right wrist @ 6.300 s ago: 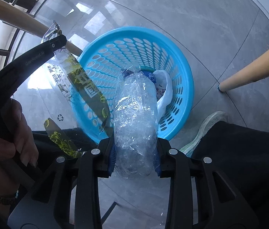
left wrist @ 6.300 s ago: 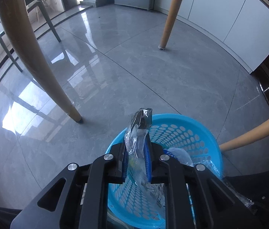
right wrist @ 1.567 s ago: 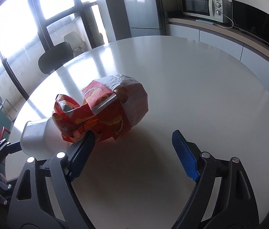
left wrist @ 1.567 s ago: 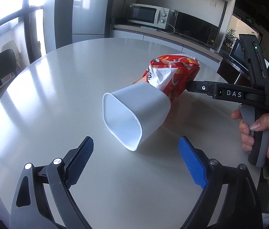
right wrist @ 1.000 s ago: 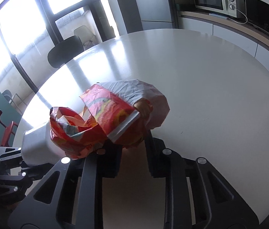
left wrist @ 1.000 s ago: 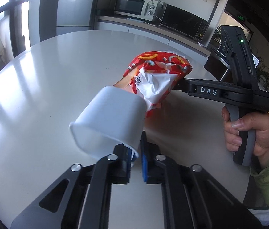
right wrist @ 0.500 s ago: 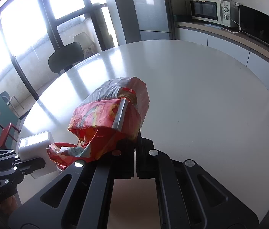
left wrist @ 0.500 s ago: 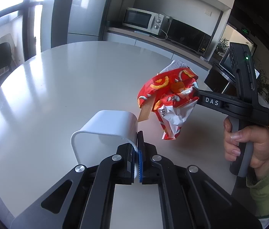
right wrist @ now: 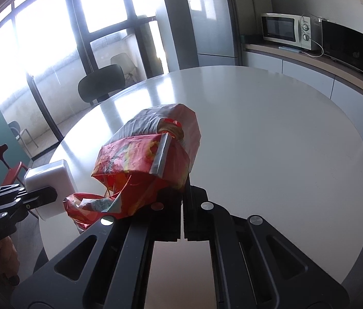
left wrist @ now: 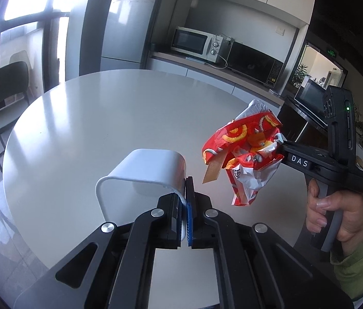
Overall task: Collect trash
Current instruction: 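Carry the white cup and red snack bag down over the wastebasket with both tools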
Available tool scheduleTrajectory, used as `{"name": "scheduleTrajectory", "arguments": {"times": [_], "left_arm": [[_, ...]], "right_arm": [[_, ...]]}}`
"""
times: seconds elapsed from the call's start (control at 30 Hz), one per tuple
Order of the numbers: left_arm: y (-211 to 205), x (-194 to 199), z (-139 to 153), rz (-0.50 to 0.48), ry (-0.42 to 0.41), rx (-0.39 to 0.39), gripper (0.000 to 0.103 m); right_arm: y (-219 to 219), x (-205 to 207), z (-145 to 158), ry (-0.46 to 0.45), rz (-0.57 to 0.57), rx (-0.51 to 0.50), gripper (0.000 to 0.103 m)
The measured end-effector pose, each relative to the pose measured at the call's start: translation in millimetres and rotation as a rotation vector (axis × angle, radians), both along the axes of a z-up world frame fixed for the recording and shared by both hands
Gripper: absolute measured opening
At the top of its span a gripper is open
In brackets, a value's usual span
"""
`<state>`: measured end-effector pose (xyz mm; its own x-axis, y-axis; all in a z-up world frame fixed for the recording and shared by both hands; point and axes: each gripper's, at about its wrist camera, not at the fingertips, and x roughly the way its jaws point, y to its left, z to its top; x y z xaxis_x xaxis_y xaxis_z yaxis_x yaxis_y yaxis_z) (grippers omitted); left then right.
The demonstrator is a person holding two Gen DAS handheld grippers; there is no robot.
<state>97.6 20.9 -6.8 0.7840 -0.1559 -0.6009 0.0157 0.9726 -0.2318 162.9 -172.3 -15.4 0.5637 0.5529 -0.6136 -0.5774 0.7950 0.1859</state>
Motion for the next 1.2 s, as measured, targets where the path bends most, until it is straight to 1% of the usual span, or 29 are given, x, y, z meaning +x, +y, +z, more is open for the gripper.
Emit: {"name": "scheduleTrajectory", "arguments": {"times": [0.13, 0.2, 0.3, 0.43, 0.57, 0.73, 0.87, 1.1, 1.2], "left_arm": [[-5.2, -14.1, -3.9, 0.007, 0.008, -0.001, 0.002], [-9.2, -22.0, -2.5, 0.004, 0.001, 0.0, 0.002], [-14.4, -34.3, 2.3, 0.003, -0.012, 0.0, 0.002], [-21.1, -47.8, 11.4, 0.01, -0.029, -0.004, 0.002], [-33.0, -63.7, 18.1, -0.007, -0.042, 0.018, 0.002], [-43.8, -80.5, 23.5, -0.031, -0.053, 0.023, 0.002], [-51.0, -92.4, 22.2, -0.047, -0.059, 0.036, 0.002], [-60.2, -107.4, 14.9, -0.063, -0.045, 0.041, 0.002], [-63.2, -117.9, 9.4, -0.072, -0.039, 0.042, 0.002]], "right_arm": [[-7.6, -22.8, -2.6, -0.002, 0.006, 0.004, 0.0], [-10.5, -35.4, -0.4, -0.018, 0.01, -0.004, 0.0], [-16.7, -53.2, 3.4, -0.037, 0.007, -0.004, 0.0], [-26.7, -73.9, 6.8, -0.04, 0.008, 0.002, 0.0], [-34.8, -97.1, 7.9, -0.039, 0.014, -0.002, 0.0], [-45.6, -118.0, 8.3, -0.033, 0.026, -0.001, 0.0], [-50.9, -134.3, 8.7, -0.036, 0.039, -0.009, 0.0], [-58.9, -165.1, 2.7, -0.032, 0.056, -0.03, 0.0], [-60.5, -175.9, -1.8, -0.007, 0.087, -0.029, 0.0]]}}
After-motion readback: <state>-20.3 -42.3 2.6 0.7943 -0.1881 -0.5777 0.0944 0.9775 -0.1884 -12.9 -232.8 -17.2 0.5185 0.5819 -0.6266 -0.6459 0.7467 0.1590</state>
